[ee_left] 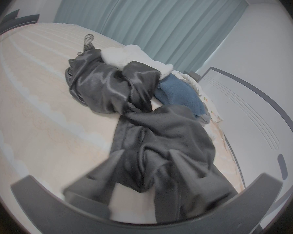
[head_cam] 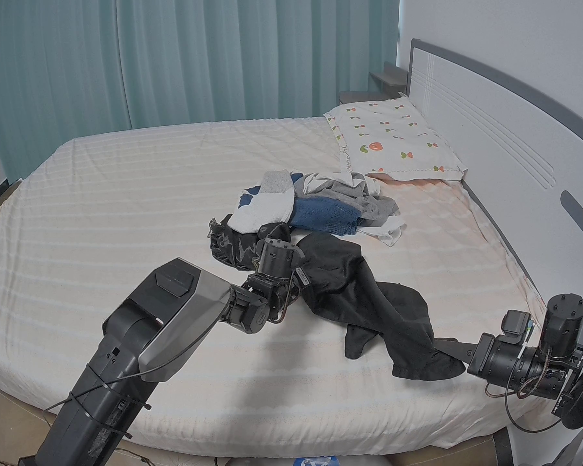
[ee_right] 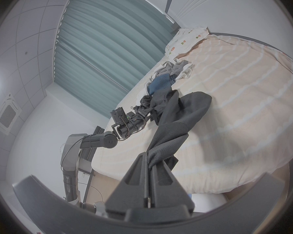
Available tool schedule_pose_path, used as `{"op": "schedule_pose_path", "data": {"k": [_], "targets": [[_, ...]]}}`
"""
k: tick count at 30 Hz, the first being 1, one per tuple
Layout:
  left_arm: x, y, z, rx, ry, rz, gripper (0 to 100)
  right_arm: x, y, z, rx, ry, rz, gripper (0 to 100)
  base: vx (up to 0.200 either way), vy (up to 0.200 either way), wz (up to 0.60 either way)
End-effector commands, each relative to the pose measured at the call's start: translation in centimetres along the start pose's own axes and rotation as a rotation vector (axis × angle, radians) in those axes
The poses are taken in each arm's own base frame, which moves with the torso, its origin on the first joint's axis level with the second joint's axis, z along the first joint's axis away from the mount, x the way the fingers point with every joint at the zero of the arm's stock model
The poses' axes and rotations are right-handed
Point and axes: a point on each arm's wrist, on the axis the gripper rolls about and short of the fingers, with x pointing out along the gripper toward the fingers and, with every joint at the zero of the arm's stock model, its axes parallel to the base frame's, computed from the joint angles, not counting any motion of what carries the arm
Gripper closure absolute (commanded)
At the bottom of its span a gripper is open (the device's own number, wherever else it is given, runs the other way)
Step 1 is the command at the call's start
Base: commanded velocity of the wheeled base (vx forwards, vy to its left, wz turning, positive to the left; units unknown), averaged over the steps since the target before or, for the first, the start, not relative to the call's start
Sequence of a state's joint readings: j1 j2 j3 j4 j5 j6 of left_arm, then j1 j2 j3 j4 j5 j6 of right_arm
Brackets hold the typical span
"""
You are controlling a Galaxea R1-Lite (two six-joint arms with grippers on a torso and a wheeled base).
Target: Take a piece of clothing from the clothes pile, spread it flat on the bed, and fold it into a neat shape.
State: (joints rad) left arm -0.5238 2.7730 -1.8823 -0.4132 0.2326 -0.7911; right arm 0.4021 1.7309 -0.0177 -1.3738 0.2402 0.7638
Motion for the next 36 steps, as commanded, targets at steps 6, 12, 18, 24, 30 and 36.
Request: {"op": "schedule_pose_path", "data": {"k": [6, 12, 18, 24, 30, 36], "targets": [[-2.9, -0.1, 2.3, -0.064, 0.008, 0.060, 100, 0.0, -0.3, 0.3, 0.010, -0.013, -0.013, 100, 0.000, 0.000, 0.00], [-10.2, -0.9, 5.1, -0.064, 0.073, 0.045, 100, 0.8, 0.0, 3.0, -0.010, -0.154, 0.037, 100, 0.000, 0.000, 0.00], [-17.3, -2.0, 8.3, -0.121, 0.078, -0.033, 100, 1.4, 0.8, 7.0, -0.077, -0.342, 0.104, 100, 0.000, 0.000, 0.00], [-22.3, -2.5, 10.3, -0.132, 0.044, -0.073, 100, 1.8, 1.2, 11.4, -0.142, -0.502, 0.124, 100, 0.000, 0.000, 0.00], [-22.6, -0.9, 8.2, -0.109, 0.120, -0.005, 100, 2.3, 0.9, 11.9, -0.145, -0.516, 0.124, 100, 0.000, 0.000, 0.00], [-19.5, 1.1, 4.3, -0.079, 0.235, 0.080, 100, 3.9, -1.1, 10.6, -0.114, -0.457, 0.074, 100, 0.000, 0.000, 0.00]]}}
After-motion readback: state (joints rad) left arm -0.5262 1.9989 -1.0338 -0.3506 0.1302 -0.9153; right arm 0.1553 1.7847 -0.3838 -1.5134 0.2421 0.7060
